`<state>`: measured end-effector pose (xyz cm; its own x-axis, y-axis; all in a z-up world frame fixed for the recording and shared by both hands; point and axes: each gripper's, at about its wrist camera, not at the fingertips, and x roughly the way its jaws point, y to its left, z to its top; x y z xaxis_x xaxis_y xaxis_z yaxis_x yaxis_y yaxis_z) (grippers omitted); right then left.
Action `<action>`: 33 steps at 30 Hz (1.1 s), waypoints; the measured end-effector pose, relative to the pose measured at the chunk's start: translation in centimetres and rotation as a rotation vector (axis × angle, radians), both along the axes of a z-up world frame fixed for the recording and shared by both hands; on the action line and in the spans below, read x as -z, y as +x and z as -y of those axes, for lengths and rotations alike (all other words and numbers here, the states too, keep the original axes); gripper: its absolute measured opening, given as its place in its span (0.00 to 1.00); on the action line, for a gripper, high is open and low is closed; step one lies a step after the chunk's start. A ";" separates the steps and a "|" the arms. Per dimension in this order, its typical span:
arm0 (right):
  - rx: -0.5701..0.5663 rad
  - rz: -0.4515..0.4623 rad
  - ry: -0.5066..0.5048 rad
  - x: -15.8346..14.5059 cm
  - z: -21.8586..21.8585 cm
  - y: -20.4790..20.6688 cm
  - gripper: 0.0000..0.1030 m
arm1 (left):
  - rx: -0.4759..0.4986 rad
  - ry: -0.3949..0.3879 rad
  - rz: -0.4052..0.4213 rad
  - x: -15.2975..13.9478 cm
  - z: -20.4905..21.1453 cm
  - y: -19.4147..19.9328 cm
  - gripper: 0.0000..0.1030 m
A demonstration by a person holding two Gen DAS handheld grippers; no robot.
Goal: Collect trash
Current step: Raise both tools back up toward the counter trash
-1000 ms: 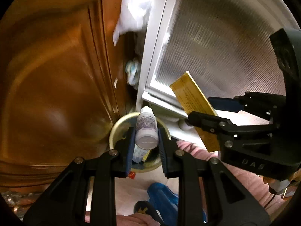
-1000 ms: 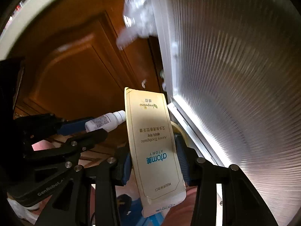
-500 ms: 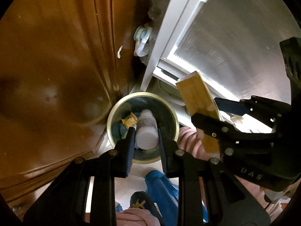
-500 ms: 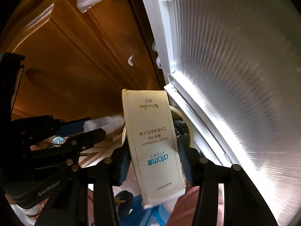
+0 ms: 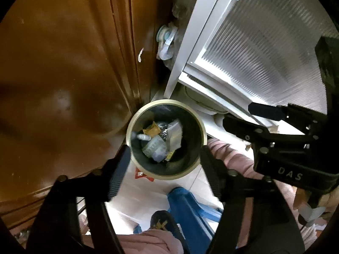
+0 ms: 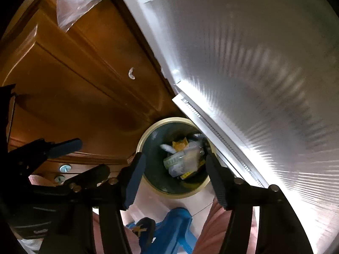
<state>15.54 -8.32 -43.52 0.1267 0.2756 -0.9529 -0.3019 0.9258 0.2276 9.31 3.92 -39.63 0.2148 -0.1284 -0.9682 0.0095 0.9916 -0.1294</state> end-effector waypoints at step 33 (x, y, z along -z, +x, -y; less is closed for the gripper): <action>-0.097 0.395 0.025 -22.3 3.0 -11.7 0.59 | -0.089 -0.081 0.345 -21.2 -0.2 -8.4 0.74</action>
<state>3.82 -11.31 -21.24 0.4538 0.3262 -0.8293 -0.4557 0.8847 0.0986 0.94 4.14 -18.47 0.5408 -0.1680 -0.8242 -0.0195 0.9771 -0.2119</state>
